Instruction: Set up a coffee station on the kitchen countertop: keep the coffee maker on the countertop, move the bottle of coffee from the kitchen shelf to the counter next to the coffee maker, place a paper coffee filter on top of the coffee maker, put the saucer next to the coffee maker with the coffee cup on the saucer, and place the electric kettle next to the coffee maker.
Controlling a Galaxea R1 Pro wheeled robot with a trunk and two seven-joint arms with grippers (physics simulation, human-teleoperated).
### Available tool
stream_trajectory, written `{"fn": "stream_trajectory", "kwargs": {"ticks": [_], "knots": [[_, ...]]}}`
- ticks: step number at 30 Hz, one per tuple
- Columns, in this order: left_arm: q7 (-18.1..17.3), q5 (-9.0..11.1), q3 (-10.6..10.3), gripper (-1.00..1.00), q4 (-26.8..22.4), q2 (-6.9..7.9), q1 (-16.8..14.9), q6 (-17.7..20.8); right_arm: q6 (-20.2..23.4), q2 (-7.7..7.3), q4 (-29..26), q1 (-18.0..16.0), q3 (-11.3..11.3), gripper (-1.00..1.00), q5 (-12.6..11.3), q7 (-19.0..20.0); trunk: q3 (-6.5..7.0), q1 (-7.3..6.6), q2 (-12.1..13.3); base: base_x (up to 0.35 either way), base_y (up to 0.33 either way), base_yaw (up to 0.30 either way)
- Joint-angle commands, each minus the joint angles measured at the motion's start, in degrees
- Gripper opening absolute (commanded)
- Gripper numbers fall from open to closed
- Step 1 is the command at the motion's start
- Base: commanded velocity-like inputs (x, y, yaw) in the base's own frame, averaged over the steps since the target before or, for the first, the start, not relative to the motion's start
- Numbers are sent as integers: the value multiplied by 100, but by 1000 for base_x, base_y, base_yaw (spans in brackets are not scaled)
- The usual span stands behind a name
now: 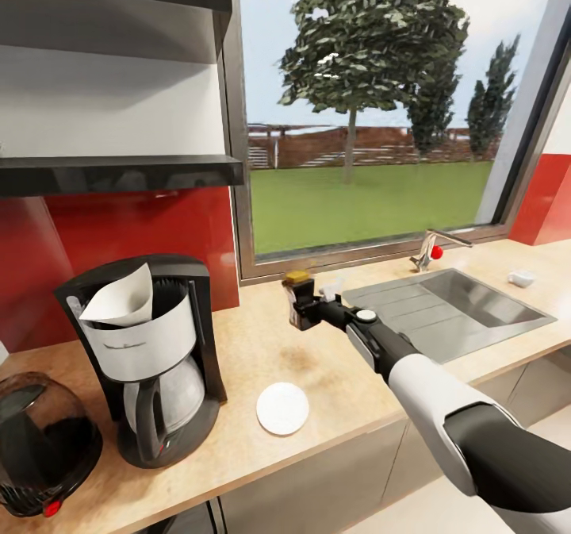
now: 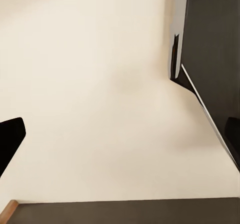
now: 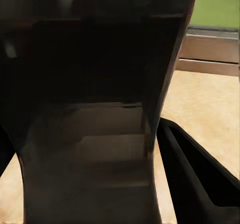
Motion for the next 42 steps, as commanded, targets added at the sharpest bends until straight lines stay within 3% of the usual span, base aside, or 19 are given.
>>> {"fn": "stream_trajectory", "kwargs": {"ticks": [1, 10, 18, 33, 38, 42], "knots": [[14, -60, 49, 100, -4, 0, -2, 17, 7, -4, 25, 22, 24, -100, -65, 9, -10, 4, -12, 0, 0, 79], [13, -67, 55, 100, 6, 7, 0, 25, -6, 3, 82, 91, 23, -100, -57, 24, -10, 4, -12, 40, -19, 253], [473, -60, 54, 100, 1, -26, 2, 27, -7, 3, 81, 136, 23, -100, -59, 30, -10, 4, -12, 69, -188, 278], [497, -60, 55, 100, -1, -36, -3, 26, -16, 0, 88, 313, 23, -100, -46, 27, -10, 4, -12, -9, -12, 270], [497, -60, 55, 100, -9, -36, -3, 21, -889, -36, 325, 565, 23, -100, -44, 24, -10, 4, -12, 0, 0, 23], [497, -60, 55, 100, -9, -36, -3, 19, -1210, -40, 555, 598, 23, -100, -49, 17, -10, 4, -12, 0, 0, 3]]}}
